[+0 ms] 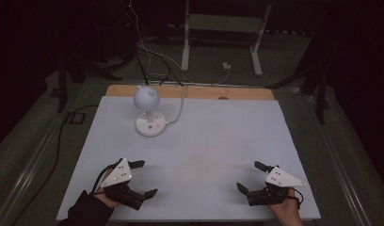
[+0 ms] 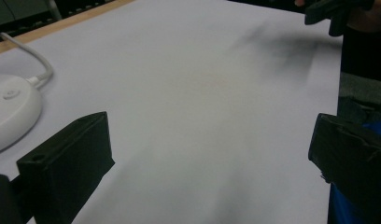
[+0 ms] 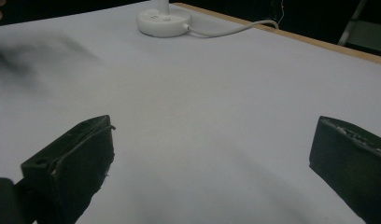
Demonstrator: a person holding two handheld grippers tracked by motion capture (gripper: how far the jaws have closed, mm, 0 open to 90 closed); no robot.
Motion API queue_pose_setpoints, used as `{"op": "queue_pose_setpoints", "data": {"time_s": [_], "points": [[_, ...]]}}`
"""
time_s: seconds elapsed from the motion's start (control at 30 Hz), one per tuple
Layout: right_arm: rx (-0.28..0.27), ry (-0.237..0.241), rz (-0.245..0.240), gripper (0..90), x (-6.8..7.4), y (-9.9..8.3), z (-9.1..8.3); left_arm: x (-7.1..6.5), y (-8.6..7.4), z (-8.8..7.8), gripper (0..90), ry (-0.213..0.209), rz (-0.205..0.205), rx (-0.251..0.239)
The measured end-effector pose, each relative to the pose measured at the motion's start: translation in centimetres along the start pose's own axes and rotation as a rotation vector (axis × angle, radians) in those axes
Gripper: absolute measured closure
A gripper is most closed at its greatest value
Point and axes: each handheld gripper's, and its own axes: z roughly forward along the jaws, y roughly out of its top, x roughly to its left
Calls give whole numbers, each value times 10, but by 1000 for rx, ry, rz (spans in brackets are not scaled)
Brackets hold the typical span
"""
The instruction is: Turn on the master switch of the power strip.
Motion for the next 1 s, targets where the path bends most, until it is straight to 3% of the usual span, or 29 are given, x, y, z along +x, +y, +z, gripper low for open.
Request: {"op": "queue_pose_setpoints", "data": {"time_s": [0.5, 1.0], "points": [[-7, 2, -4, 0, 0, 1, -1, 10, 20, 4, 2, 21, -7, -26], [-11, 8, -2, 0, 1, 1, -1, 20, 35, 21, 2, 51, -33, -24]]}}
